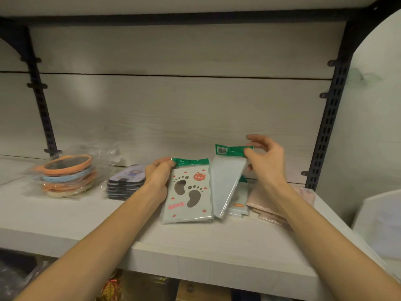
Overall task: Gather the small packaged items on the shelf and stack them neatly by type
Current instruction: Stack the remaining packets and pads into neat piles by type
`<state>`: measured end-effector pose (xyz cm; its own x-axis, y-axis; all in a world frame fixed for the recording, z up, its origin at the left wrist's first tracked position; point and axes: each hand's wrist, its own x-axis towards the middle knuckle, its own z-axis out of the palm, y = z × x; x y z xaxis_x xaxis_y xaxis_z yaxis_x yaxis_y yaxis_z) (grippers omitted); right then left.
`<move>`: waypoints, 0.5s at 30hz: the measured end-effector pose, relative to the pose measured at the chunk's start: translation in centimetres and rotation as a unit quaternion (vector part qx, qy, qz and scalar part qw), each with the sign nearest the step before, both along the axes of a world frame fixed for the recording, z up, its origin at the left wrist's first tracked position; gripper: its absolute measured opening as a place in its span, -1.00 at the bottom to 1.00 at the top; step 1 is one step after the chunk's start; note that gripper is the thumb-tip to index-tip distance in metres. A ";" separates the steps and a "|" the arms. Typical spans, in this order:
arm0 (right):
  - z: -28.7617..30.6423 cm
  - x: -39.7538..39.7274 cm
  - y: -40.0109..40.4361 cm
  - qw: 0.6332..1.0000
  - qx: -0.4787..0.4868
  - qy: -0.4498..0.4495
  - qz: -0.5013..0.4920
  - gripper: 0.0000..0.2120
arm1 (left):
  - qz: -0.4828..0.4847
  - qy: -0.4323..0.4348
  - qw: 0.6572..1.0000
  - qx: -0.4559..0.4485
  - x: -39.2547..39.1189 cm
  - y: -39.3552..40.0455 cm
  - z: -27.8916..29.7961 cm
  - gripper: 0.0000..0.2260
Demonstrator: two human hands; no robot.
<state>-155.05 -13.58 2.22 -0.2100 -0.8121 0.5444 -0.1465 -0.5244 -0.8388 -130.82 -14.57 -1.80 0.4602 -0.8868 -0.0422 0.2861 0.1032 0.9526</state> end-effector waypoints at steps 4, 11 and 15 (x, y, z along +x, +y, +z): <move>2.2 0.9 1.5 0.998 -0.061 0.018 -0.011 -0.74 | 0.041 -0.004 0.998 -0.039 0.2 0.0 0.4 -0.81; 4.8 3.5 2.4 0.985 -0.106 0.105 -0.083 -0.82 | -0.002 0.014 0.999 -0.045 0.0 0.2 0.6 -0.79; 4.9 5.3 1.5 0.992 -0.063 0.093 -0.057 -0.79 | -0.014 0.002 0.999 -0.048 -0.4 0.6 0.8 -0.81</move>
